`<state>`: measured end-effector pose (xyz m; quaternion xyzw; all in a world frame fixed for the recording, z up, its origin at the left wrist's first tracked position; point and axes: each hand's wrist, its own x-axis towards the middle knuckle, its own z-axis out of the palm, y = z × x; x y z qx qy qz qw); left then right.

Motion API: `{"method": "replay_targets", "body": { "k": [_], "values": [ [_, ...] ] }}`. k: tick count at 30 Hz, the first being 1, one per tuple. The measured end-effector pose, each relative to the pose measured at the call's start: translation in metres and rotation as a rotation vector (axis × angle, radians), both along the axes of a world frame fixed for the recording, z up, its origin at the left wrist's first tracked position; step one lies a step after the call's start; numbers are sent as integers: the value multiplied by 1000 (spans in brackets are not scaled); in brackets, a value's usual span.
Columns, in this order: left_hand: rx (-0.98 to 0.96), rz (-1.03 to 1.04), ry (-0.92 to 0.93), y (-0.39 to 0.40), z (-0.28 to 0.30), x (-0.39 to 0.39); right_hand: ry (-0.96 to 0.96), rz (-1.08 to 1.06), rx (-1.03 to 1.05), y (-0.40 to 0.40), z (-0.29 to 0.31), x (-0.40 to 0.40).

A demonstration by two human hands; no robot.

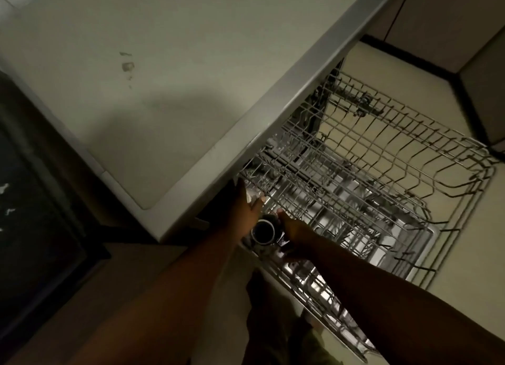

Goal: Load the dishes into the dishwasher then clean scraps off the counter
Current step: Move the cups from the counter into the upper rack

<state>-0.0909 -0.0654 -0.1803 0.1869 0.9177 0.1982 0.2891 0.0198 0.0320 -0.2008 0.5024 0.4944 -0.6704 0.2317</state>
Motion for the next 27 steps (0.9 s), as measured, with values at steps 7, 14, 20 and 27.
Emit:
{"method": "replay_targets", "body": {
  "k": [7,14,20,27],
  "values": [
    [-106,-388,361,-22,43,48,51,963,1075,13,28,16],
    [-98,-466,524,-46,90,94,272,1153,1400,-8,88,37],
    [-125,-492,613,-89,132,106,317,1169,1531,-47,139,58],
    [-53,-451,742,-188,185,142,436,1134,1618,-146,180,71]
  ]
}}
